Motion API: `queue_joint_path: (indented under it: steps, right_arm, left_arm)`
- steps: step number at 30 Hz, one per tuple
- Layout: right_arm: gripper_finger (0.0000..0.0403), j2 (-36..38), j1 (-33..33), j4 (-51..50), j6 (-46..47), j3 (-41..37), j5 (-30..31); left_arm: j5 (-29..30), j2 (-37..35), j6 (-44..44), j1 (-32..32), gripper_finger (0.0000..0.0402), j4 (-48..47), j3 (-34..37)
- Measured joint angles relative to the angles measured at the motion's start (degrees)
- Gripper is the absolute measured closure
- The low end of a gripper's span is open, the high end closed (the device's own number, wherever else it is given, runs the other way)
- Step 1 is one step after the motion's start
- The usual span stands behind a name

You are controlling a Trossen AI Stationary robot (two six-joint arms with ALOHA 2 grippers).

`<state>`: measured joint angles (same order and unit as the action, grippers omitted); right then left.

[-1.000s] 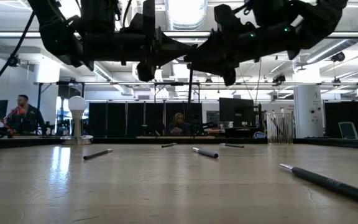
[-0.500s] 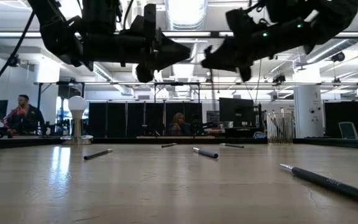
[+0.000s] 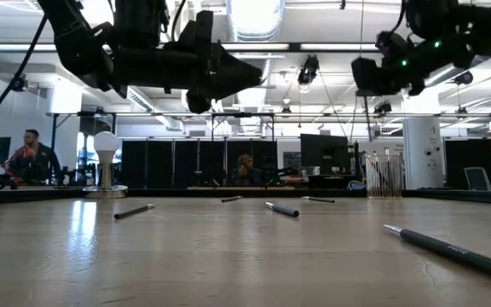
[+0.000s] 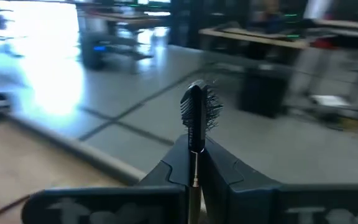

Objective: Sort items
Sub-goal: Put the brow brush into the gold holder

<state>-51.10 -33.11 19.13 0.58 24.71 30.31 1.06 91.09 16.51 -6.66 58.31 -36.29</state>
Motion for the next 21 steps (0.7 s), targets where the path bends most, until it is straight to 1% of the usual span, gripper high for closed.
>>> queue_joint_path:
  steps: [3,6,10,15,21]
  right_arm:
    - [0.0390,-1.9,-7.7,3.7,-1.2,-0.4,-1.8]
    - [0.0390,-5.4,-13.7,8.0,-2.5,-0.3,-2.1]
    - [0.0390,-11.3,-19.3,12.9,-0.5,0.0,-3.6]
    - [0.0390,-19.2,-21.9,17.1,1.2,0.0,-4.7]
    - [0.0390,-25.8,-22.1,18.3,4.1,0.0,-4.9]
  left_arm:
    - [0.0,0.0,0.0,0.0,0.0319,-0.1,0.0]
    - [0.0,0.0,0.0,0.0,0.0319,-0.3,0.0]
    - [0.0,0.0,-0.1,0.0,0.0319,-0.6,0.0]
    - [0.0,0.0,-0.3,0.0,0.0319,-1.5,0.0]
    - [0.0,0.0,-0.5,-0.2,0.0319,-2.1,0.0]
